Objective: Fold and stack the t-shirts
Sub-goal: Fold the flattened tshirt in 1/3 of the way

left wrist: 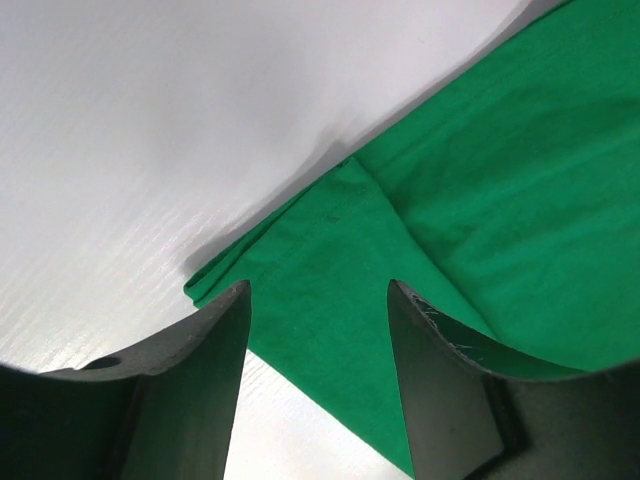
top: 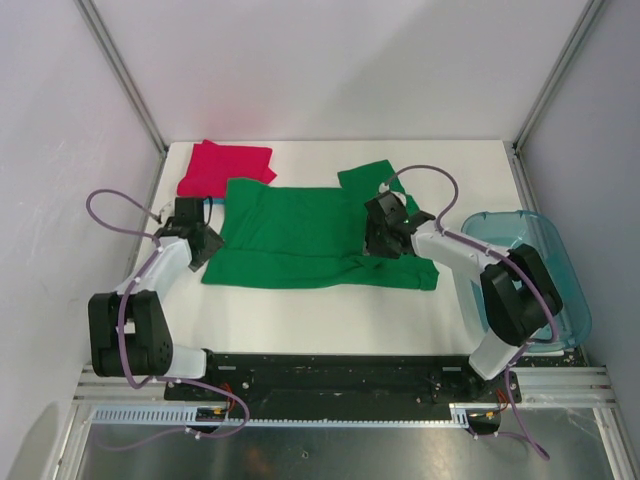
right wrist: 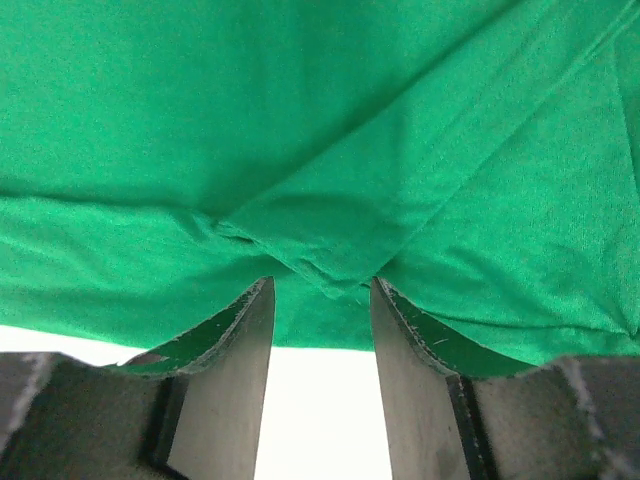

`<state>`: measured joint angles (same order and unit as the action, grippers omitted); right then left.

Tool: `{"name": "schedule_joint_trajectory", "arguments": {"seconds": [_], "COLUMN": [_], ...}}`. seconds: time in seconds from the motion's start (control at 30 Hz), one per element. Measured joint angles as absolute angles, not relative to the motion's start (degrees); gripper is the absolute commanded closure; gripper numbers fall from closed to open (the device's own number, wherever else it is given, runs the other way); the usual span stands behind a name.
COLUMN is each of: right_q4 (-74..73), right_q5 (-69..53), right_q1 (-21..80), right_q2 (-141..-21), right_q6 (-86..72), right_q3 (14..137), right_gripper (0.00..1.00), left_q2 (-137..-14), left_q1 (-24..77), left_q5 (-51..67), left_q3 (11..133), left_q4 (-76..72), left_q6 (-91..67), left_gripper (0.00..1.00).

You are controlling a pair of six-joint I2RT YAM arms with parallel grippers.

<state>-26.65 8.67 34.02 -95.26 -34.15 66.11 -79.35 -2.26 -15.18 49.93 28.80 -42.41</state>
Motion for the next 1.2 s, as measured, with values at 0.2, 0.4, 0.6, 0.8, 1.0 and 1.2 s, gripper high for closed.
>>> {"name": "schedule_joint_trajectory", "arguments": {"seconds": [0.2,0.4,0.6,0.8,1.0,1.2], "right_q4": [-28.1,-28.1,-27.8,-26.5,-24.9,-25.1], "right_q5": [10.2,10.4,10.7,10.8,11.1,11.9], "right_q1": [35.7,36.9,37.5,37.2,36.5,36.4], "right_q2": [-97.1,-98.7,-100.9,-101.9,-101.9,-104.7], "right_q6": [-35.9,-36.9,-37.7,-38.2,-38.5,-36.9], "right_q3": [65.0,64.7,64.6,64.5,64.5,68.0], "right_gripper": [0.53,0.53,0.61,0.88,0.95,0.96], "left_q2": [-79.2,-79.1,-79.1,-79.1,-79.1,-79.1], "left_q1": [-2.3,-2.4,-2.4,-2.4,-2.7,-2.8], "left_q5": [-14.3,-14.2,-14.1,-14.1,-14.1,-13.9], "left_q3": [49.0,48.6,48.6,48.6,48.6,48.6], "left_q4": [28.8,28.8,28.8,28.8,28.8,28.8], "left_q6": [-42.4,-42.3,-42.0,-41.9,-41.9,-41.5], "left_gripper": [0.39,0.40,0.40,0.40,0.41,0.41]}}
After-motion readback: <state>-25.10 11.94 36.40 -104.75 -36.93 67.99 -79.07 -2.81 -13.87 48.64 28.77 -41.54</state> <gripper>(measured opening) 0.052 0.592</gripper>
